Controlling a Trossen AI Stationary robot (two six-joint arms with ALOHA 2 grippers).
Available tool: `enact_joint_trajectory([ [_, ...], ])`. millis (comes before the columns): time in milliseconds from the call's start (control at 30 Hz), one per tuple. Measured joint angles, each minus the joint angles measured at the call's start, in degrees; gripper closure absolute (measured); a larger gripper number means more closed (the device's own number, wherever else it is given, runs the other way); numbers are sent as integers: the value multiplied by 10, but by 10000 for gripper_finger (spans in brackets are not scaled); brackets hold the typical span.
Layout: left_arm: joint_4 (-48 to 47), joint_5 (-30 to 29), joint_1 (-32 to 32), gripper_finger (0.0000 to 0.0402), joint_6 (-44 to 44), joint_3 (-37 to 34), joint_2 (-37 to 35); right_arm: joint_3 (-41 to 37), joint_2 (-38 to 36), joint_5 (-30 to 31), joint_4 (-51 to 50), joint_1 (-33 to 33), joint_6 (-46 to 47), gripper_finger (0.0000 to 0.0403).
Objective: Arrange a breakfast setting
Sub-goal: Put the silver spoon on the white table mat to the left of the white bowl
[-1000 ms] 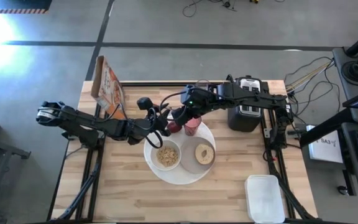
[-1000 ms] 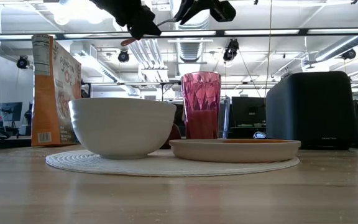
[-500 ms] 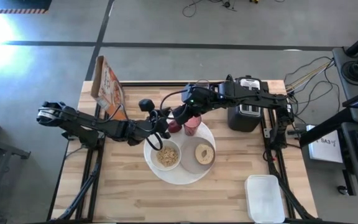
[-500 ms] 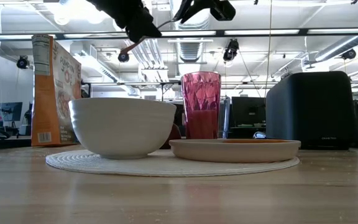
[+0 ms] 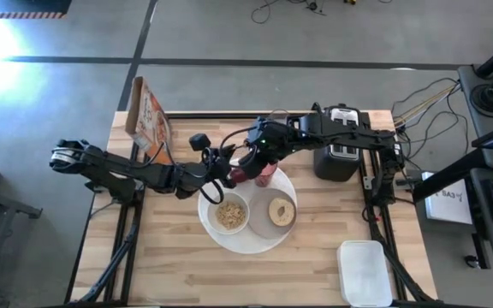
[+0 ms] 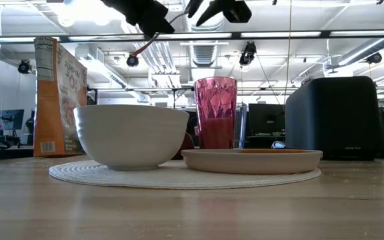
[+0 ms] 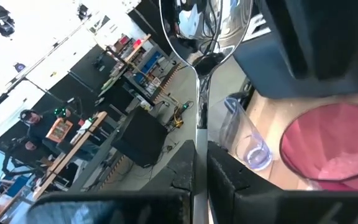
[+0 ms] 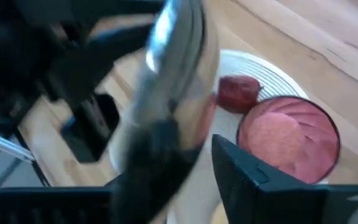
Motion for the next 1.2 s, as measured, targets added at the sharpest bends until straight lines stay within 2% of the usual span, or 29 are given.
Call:
enact_joint_trajectory([
  [300,-27,-42,10,401,-17,20,-2,0,-11,-13,-37,3,-35,255],
  [367,-64,-46,11,401,-48,31,-3,0,-19,-11,-45,3,-42,248],
  [467,-174,-43,11,401,-134,58,-8,0,-30,-2,-58,3,-48,243],
  [533,-291,-10,11,401,-221,84,-9,0,-36,7,-67,3,-63,241],
  [633,-462,75,14,401,-353,127,-9,0,-40,35,-86,3,-100,241],
  [833,-678,224,14,401,-545,192,-10,0,-45,97,-123,3,-173,241],
  [1000,-758,299,13,397,-680,195,-10,0,-45,133,-146,3,-210,241],
  [1200,-768,343,13,396,-795,130,-9,0,-45,162,-173,3,-248,241],
])
